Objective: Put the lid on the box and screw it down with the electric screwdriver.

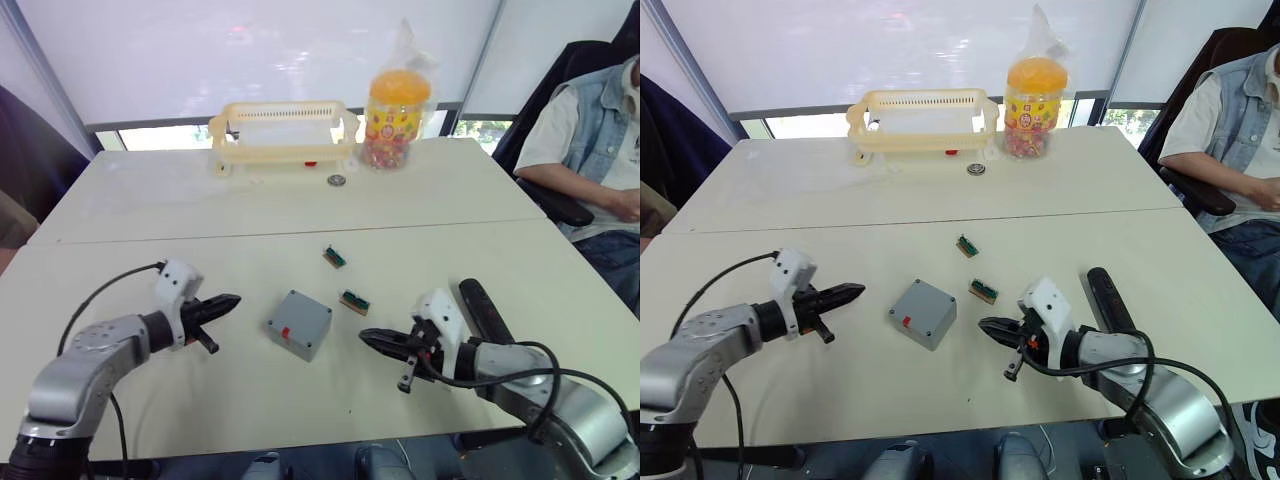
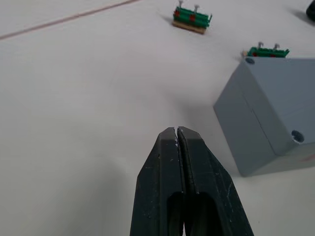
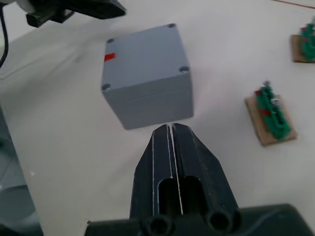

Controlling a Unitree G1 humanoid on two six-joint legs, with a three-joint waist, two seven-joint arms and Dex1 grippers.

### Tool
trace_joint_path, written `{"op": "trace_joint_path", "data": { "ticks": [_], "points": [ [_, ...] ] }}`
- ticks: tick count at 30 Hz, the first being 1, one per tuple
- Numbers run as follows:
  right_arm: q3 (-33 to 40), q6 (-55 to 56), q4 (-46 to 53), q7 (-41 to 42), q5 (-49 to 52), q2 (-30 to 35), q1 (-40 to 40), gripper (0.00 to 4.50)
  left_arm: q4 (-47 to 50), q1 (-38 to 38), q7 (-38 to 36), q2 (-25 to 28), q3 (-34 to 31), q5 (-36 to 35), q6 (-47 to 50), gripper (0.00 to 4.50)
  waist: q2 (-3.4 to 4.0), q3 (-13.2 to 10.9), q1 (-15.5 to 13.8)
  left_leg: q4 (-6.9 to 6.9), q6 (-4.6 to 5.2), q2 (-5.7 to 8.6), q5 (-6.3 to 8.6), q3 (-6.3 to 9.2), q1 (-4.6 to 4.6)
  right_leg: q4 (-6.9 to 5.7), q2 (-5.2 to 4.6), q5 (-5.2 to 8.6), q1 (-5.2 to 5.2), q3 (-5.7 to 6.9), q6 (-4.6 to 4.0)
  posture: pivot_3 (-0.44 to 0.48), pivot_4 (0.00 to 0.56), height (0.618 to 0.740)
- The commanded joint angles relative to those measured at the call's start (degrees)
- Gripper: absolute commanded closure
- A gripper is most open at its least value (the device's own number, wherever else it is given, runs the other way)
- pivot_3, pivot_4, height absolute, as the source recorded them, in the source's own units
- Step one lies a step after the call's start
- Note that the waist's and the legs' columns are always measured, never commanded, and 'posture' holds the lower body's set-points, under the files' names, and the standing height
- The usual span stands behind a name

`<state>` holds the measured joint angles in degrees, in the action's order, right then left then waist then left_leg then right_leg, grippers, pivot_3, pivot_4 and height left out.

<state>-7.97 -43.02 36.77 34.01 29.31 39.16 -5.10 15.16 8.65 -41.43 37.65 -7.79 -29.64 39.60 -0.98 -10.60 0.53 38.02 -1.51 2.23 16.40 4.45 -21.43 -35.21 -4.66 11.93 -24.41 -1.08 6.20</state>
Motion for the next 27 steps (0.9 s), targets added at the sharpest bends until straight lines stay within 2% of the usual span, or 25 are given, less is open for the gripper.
{"op": "trace_joint_path", "data": {
  "ticks": [1, 9, 17, 27],
  "points": [
    [-3.26, 0.54, -2.17, -0.24, -2.46, -1.92, -2.44, 4.5, -2.45, 2.6, -0.62, -1.06, 2.2, 2.16, -3.25, 4.45, 0.0, 0.0, 0.01, 0.0, 0.0, 0.0, 0.0, 0.0, -0.01, 0.01, 0.0, 0.0, 0.0, 0.0, 0.0, 0.0, 0.15, 0.74],
    [-7.94, 0.28, -7.48, 1.0, -3.92, -7.32, -5.76, 4.5, -2.63, 3.7, -2.98, -2.97, 6.27, 1.99, -2.55, 4.45, 0.0, 0.0, 0.12, -0.01, 0.0, 0.0, 0.0, 0.03, 0.0, 0.02, 0.0, -0.06, -0.01, 0.0, 0.1, 0.0, 0.15, 0.74],
    [-10.45, 2.45, -12.33, 2.14, -7.77, -9.55, -8.1, 4.5, 0.04, 1.33, -5.72, -1.6, 6.99, 1.05, -0.37, 4.45, 0.01, 0.0, 0.19, -0.01, 0.0, 0.0, 0.0, 0.03, 0.0, 0.01, 0.0, -0.05, -0.01, 0.0, 0.08, 0.0, 0.15, 0.74],
    [-10.05, 4.34, -15.18, 3.4, -10.19, -11.29, -9.76, 4.5, 6.15, -1.05, -5.59, -3.21, 10.22, -0.16, 2.21, 4.45, 0.01, -0.01, 0.16, -0.01, 0.0, 0.0, 0.0, 0.03, -0.01, 0.02, -0.02, -0.05, -0.01, -0.01, 0.09, 0.0, 0.15, 0.74]
  ]
}}
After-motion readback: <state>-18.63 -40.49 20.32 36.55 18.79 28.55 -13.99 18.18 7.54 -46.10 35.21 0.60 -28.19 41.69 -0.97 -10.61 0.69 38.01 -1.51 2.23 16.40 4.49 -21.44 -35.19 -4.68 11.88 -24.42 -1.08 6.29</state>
